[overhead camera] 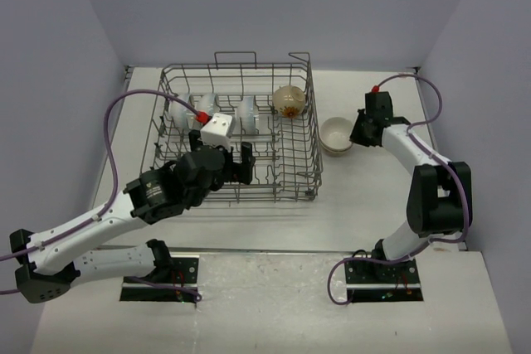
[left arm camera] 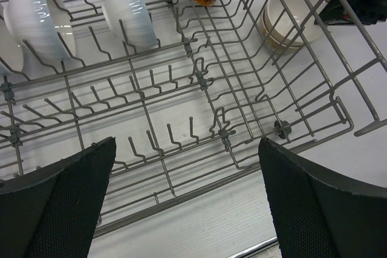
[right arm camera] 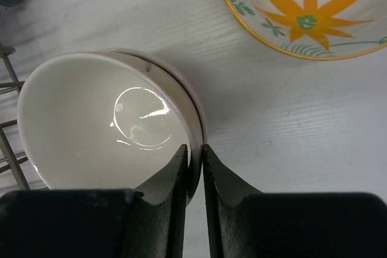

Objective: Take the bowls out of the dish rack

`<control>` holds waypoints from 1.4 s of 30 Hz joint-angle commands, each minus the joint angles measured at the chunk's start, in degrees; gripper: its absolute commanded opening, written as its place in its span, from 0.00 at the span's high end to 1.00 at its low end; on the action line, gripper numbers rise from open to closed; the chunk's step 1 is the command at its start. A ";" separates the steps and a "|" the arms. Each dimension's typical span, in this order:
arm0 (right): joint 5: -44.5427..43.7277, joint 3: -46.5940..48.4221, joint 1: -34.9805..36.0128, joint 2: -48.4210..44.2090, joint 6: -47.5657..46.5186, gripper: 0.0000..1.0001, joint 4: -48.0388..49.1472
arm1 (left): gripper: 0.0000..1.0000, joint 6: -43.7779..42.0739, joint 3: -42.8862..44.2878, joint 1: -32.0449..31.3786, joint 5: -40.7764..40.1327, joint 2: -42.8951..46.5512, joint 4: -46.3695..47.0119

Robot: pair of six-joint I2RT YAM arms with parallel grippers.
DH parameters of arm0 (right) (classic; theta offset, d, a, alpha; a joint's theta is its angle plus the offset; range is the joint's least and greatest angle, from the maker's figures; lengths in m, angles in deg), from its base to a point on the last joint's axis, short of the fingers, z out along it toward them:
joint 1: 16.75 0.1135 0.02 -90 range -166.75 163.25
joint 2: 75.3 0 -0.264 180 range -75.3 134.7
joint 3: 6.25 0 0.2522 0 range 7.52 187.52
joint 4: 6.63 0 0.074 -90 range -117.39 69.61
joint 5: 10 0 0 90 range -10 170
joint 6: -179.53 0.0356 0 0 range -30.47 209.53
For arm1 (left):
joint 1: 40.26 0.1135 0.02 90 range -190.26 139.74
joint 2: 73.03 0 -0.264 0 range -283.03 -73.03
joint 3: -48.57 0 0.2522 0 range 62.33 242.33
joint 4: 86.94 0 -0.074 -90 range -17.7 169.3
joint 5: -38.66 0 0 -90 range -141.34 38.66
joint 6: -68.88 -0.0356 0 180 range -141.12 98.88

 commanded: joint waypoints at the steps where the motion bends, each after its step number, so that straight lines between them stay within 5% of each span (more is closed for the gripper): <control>1: 0.19 -0.62 -0.75 -0.76 0.82 0.85 1.14 | 0.00 -1.40 -0.54 0.79 1.99 -0.11 3.65; 7: -0.25 -0.98 -0.84 -3.03 1.17 0.77 1.23 | 0.00 -1.57 -0.89 1.31 2.61 -0.55 4.53; 8: -0.42 -0.80 -0.84 -3.39 1.26 0.66 0.97 | 0.00 -1.49 -0.98 1.49 2.61 -0.64 4.71; 11: 0.01 0.69 -0.75 -4.53 1.26 0.57 -0.61 | 0.00 -1.05 -0.89 3.42 3.40 -2.21 6.99; 16: -0.16 1.75 -0.84 -11.45 1.96 0.49 -3.77 | 0.00 -0.17 2.53 14.03 14.46 -10.20 13.84; 23: 0.86 3.25 -0.84 -26.99 1.79 0.02 -8.00 | 0.00 4.57 13.16 26.44 39.40 -27.76 24.73; 32: 14.69 -5.36 -0.84 -47.04 4.87 0.01 -4.13 | 0.00 9.23 33.10 28.38 40.77 -49.65 20.46; 42: 20.41 -8.80 -0.75 -56.73 4.51 0.01 -5.01 | 0.00 14.24 35.66 28.30 32.67 -57.06 21.59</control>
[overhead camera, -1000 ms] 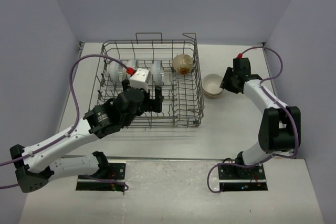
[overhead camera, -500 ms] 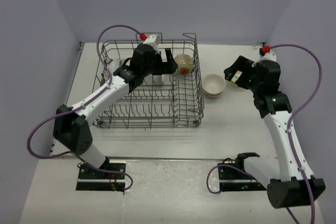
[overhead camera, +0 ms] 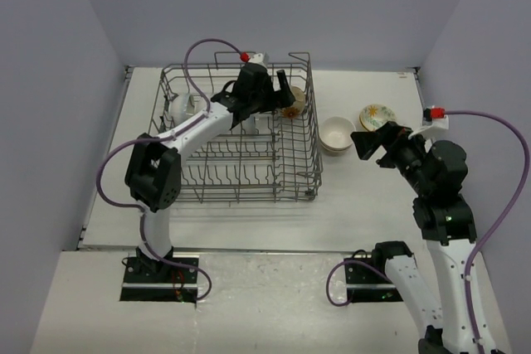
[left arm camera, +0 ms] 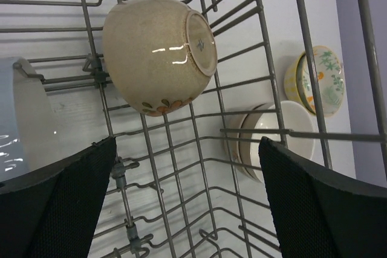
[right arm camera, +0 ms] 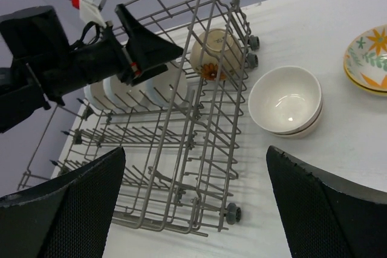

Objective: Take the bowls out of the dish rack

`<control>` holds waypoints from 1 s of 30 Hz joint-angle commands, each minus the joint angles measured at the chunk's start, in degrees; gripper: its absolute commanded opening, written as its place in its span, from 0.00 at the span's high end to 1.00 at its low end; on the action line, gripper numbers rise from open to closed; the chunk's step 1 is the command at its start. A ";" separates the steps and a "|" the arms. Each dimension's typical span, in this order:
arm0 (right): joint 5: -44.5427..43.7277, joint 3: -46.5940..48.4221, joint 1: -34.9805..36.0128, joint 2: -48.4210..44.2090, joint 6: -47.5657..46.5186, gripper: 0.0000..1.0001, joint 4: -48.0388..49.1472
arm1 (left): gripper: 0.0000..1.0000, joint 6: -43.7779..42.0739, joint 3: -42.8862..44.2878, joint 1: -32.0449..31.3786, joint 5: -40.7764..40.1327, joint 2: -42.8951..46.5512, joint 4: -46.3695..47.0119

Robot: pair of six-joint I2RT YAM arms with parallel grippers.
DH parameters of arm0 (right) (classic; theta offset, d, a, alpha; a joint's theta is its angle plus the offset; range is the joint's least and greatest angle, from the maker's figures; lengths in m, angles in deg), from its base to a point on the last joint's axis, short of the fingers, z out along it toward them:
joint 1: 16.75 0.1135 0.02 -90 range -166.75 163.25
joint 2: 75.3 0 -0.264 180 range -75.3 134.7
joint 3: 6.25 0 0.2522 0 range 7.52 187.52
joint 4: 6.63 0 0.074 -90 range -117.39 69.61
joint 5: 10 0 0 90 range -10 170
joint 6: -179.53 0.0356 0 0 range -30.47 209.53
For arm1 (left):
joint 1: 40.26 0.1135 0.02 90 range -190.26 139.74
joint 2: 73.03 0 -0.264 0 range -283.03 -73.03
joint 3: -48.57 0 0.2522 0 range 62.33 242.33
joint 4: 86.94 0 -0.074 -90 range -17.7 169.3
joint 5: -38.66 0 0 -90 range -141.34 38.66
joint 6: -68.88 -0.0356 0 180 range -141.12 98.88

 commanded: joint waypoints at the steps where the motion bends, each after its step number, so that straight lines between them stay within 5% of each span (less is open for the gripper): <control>1: 4.16 -0.69 -0.21 -1.11 -0.10 0.01 -0.29 | 0.00 3.14 4.55 0.28 -3.54 -2.83 1.06; 11: 5.57 0.54 -0.12 -4.01 -2.47 0.01 -1.78 | 0.00 6.31 4.81 0.36 -7.51 -6.88 4.57; 30: 6.54 0.54 -0.12 -5.68 -4.32 0.01 -2.05 | 0.00 8.15 4.73 1.42 -0.92 -12.33 11.96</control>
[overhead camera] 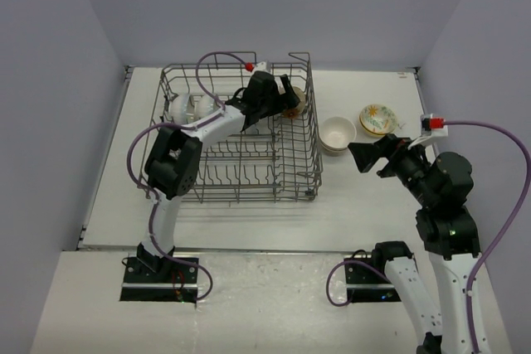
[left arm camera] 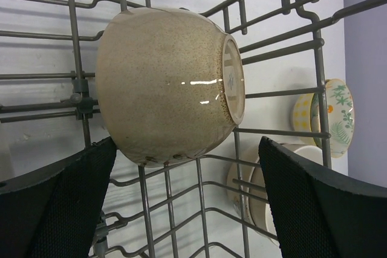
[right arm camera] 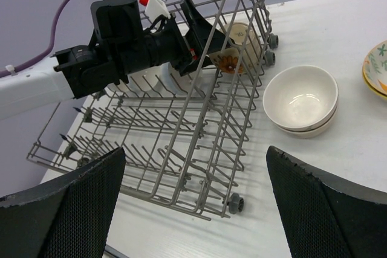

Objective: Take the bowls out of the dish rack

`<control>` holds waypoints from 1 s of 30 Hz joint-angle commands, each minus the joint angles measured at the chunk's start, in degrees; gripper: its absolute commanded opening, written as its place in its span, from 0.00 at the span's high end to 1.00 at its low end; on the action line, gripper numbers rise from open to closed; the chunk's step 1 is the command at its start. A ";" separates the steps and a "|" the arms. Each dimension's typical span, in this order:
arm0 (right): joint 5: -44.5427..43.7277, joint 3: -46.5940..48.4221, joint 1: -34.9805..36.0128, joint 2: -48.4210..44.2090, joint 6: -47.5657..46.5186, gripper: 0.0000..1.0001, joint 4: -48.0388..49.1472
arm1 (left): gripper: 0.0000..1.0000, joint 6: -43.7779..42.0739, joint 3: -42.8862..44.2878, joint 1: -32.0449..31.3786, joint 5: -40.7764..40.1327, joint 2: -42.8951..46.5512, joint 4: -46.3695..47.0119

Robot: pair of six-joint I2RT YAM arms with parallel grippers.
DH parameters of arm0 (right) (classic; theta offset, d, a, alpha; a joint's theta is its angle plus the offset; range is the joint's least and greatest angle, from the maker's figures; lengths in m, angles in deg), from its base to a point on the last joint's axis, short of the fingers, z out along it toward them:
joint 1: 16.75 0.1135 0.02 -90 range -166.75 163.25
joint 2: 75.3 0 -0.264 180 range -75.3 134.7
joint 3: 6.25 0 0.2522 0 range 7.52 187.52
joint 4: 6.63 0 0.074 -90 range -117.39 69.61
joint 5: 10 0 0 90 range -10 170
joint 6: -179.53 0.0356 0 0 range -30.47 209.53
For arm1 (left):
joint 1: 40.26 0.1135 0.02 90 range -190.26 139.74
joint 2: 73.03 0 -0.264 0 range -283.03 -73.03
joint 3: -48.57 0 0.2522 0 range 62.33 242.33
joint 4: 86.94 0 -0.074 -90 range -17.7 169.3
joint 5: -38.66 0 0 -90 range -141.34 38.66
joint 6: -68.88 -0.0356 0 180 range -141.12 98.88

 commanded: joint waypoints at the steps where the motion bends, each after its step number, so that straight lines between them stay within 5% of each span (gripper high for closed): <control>1: 0.99 1.09 -0.21 -0.92 -1.26 0.01 0.05 | 0.00 0.90 2.14 1.33 0.83 -1.05 2.80; 30: 1.78 -0.14 -0.12 0.13 -2.40 0.01 1.11 | 0.05 -1.04 -1.19 1.95 7.07 -3.34 17.74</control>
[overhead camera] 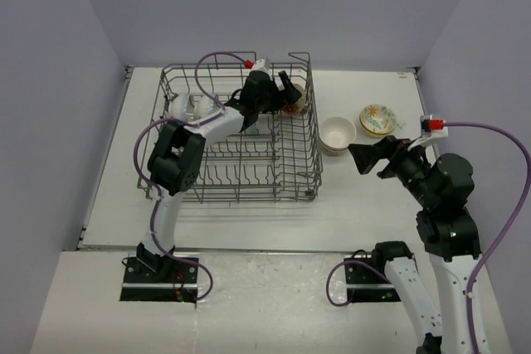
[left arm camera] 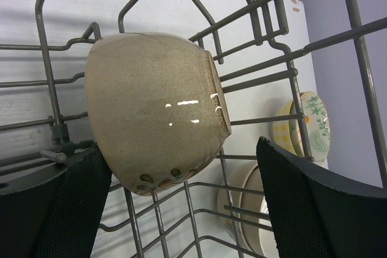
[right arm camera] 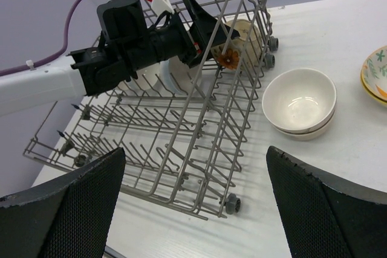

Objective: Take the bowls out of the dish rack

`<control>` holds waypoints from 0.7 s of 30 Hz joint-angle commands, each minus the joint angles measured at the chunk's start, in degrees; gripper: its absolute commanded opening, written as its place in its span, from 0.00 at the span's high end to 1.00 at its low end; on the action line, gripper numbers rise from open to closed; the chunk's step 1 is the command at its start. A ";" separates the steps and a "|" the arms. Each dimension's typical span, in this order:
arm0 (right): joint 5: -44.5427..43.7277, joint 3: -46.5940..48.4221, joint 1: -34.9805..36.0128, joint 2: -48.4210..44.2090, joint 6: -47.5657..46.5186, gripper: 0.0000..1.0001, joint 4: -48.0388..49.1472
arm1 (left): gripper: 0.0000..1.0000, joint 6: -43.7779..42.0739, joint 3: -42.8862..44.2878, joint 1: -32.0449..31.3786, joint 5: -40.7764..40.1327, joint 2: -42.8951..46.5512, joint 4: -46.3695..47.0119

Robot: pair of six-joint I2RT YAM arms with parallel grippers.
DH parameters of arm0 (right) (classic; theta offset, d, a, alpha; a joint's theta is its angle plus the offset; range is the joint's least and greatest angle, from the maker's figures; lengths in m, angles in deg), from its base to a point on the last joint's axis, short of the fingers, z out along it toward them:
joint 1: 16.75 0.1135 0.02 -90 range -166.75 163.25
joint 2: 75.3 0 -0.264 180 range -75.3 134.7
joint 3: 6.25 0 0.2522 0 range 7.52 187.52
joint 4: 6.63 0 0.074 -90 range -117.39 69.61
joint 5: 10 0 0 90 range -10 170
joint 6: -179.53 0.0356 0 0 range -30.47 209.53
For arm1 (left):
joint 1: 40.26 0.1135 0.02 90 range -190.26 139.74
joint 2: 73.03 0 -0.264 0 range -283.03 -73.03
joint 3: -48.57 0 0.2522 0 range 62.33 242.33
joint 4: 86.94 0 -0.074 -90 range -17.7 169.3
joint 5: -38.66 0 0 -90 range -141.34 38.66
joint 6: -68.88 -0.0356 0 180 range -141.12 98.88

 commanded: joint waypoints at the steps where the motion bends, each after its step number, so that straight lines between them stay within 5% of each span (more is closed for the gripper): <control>1: 1.04 -0.14 -0.03 0.72 -1.11 0.01 1.21 | 0.06 -0.31 -1.06 0.29 2.48 0.09 7.66; 16: 2.00 -0.23 -0.03 1.69 -1.20 0.01 1.65 | 0.12 -0.49 -3.26 0.02 3.98 2.03 10.92; 21: 2.27 -0.32 -0.03 1.86 -1.20 0.01 1.92 | 0.27 0.21 -4.31 -0.07 6.00 1.67 14.69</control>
